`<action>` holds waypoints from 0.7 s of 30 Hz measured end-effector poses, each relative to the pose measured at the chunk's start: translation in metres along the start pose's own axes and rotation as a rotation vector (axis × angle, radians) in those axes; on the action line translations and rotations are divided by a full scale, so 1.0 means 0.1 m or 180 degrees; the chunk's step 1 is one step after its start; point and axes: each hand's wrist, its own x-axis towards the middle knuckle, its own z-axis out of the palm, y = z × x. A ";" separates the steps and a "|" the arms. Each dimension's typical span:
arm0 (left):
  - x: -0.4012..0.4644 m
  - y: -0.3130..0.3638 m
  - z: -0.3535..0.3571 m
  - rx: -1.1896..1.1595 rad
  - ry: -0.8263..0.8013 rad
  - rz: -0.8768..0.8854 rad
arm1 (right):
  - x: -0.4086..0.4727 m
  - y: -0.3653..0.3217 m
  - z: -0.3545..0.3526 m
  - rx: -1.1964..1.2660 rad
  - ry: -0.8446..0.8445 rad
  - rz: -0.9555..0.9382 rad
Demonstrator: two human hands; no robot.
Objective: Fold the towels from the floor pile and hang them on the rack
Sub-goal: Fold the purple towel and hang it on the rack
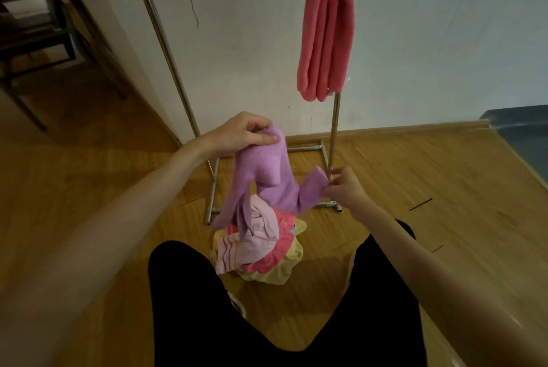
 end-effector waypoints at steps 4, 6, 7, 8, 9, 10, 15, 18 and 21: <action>-0.04 0.31 -0.17 0.0144 -0.0585 -0.0030 | 0.00 0.02 0.02 -0.1098 -0.0566 -0.0211; -0.04 0.41 -0.21 0.0277 -0.0759 -0.0031 | -0.01 -0.07 0.01 -0.0960 -0.0410 -0.0494; -0.03 0.45 -0.21 0.0328 -0.0841 -0.0023 | -0.04 -0.14 0.00 -0.0458 -0.0329 -0.0661; -0.04 0.48 -0.21 0.0380 -0.0921 -0.0015 | -0.07 -0.23 0.00 0.0186 -0.0371 -0.0846; -0.04 0.51 -0.19 0.0412 -0.0985 -0.0016 | -0.12 -0.32 -0.01 0.0746 -0.0548 -0.0974; -0.04 0.53 -0.18 0.0396 -0.1034 -0.0032 | -0.16 -0.40 -0.01 0.1159 -0.0840 -0.1058; -0.06 0.58 -0.14 0.0298 -0.1158 -0.0035 | -0.30 -0.66 0.01 0.1294 -0.2275 -0.1266; -0.08 0.57 -0.13 0.0302 -0.1174 -0.0112 | -0.26 -0.65 0.00 0.0833 -0.2375 -0.1312; -0.10 0.52 -0.16 0.0268 -0.1070 -0.0186 | -0.23 -0.67 -0.09 0.0658 -0.2272 -0.1340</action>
